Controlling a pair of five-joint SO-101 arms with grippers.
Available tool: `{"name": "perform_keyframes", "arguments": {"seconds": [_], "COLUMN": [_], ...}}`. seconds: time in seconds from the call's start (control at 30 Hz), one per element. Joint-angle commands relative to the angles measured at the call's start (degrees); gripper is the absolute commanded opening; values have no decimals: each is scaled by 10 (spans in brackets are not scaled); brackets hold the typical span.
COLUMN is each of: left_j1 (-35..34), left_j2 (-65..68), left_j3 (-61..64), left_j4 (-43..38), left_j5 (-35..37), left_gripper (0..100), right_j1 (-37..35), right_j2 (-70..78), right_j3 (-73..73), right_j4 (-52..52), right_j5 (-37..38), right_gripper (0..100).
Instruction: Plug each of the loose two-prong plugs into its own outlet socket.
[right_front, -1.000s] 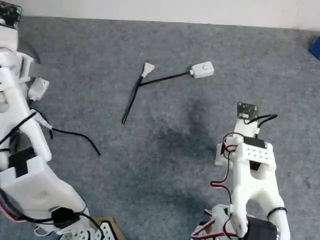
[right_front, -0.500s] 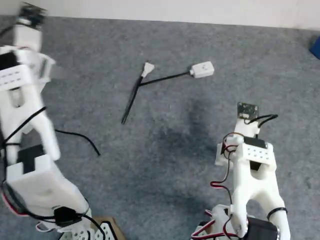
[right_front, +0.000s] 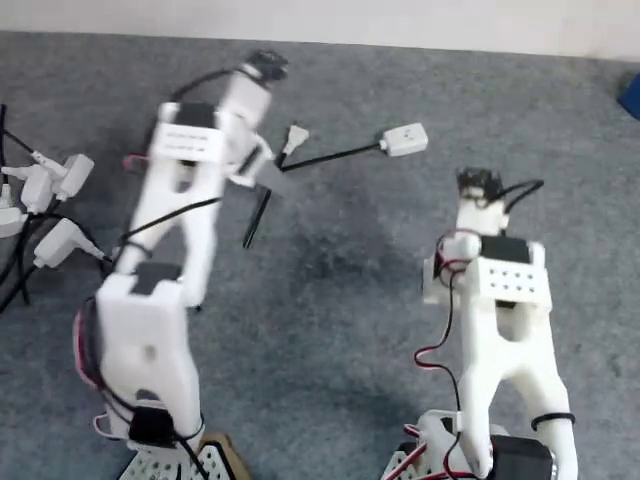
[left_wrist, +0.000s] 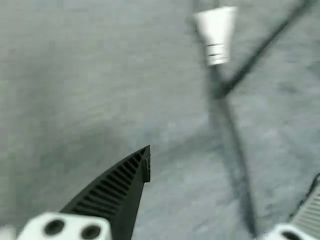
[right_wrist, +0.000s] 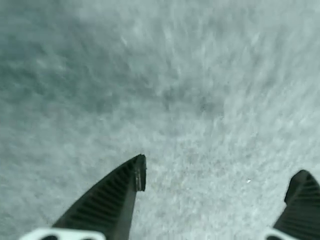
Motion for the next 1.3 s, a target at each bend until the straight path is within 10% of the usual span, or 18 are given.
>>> {"name": "perform_keyframes", "arguments": {"seconds": [0.0, 0.37, 0.7, 0.97, 1.27], "left_j1": [32, 53, 56, 57, 55], "left_j2": [83, 364, 495, 473, 429], "left_j3": [-119, -536, -611, -612, -613], "left_j4": [41, 85, 89, 151, 258], "left_j5": [5, 1, 1, -65, -80], "left_gripper": [457, 457, 452, 23, 12], "right_j1": [-6, 4, 1, 0, 1], "right_j2": [-20, -20, -20, -20, -20], "right_j3": [-88, -5, 41, 42, 44], "right_j4": [48, 6, -24, -22, -21], "right_j5": [7, 8, 8, 8, 8], "right_gripper": [414, 414, 414, 414, 414]}}
